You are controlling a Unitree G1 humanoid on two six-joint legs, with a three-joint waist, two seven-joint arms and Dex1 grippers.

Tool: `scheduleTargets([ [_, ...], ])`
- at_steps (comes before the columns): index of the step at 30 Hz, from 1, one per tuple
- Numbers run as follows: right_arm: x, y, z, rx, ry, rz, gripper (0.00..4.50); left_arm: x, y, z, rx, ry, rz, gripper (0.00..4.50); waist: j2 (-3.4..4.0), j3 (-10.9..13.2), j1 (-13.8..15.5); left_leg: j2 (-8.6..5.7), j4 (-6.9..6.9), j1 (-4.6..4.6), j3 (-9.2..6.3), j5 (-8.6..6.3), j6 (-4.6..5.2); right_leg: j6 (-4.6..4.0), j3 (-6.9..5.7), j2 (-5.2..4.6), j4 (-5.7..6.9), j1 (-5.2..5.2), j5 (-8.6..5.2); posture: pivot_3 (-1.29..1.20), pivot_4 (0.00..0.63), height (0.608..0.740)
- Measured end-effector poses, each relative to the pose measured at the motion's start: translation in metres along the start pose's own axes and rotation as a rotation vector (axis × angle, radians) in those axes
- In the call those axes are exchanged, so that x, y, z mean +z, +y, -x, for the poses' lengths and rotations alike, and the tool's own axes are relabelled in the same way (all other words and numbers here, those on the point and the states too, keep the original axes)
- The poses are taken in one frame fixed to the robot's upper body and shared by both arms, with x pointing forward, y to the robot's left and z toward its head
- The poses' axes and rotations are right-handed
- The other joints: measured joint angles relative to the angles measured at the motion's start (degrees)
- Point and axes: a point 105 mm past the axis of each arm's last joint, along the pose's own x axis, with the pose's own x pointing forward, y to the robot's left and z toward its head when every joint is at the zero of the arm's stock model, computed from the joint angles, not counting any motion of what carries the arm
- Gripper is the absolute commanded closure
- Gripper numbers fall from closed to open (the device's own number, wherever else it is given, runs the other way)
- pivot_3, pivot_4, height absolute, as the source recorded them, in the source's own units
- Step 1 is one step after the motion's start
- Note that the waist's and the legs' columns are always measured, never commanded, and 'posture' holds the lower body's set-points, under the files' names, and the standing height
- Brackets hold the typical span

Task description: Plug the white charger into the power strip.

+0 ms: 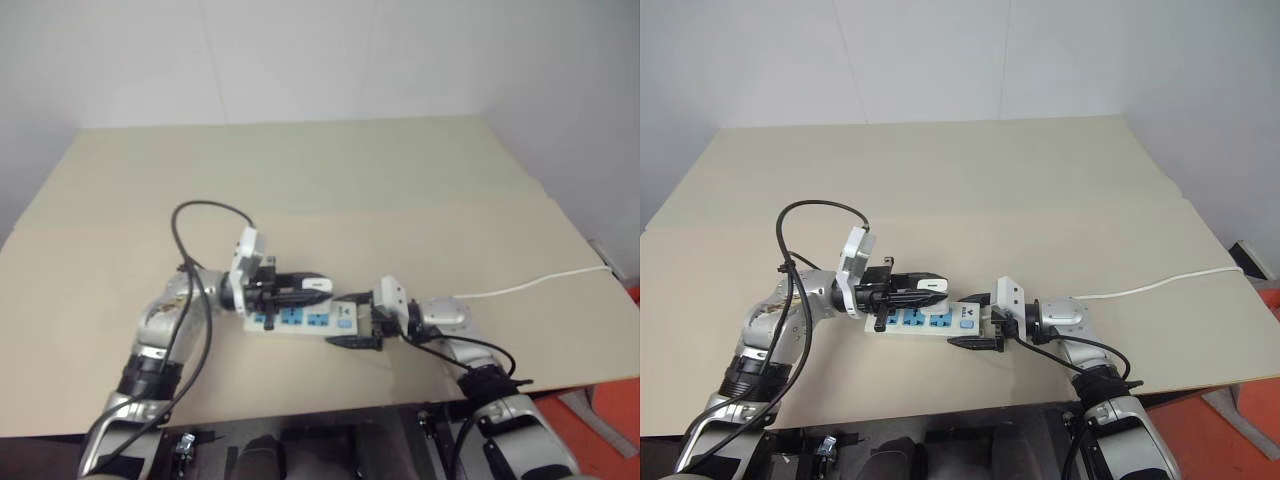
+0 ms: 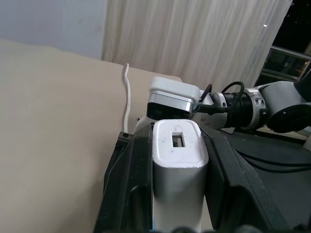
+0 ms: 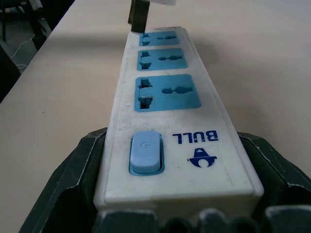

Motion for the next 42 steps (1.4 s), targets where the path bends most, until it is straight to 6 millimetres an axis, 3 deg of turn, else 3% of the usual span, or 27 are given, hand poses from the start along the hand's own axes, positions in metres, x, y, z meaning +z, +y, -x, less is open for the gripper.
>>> scheduleTargets([
  [11, 0.0, -0.001, 0.0, -0.008, 0.0, -0.003, 1.05, -0.022, -0.003, -0.002, -0.014, 0.068, -0.039, 3.48, 0.0, 0.0, 0.02, 0.0, 0.0, 0.01, 0.01, 0.0, 0.0, -0.01, 0.01, 0.0, 0.01, 0.0, 0.0, 0.0, 0.15, 0.74],
  [42, 0.0, 0.0, 0.0, -0.007, 0.0, -0.006, 1.05, -0.025, 0.005, 0.001, 0.001, 0.033, -0.012, 3.48, 0.0, 0.0, 0.02, 0.0, -0.01, 0.01, 0.0, 0.0, 0.0, -0.01, 0.0, 0.0, 0.0, 0.0, 0.0, 0.0, 0.15, 0.74],
])
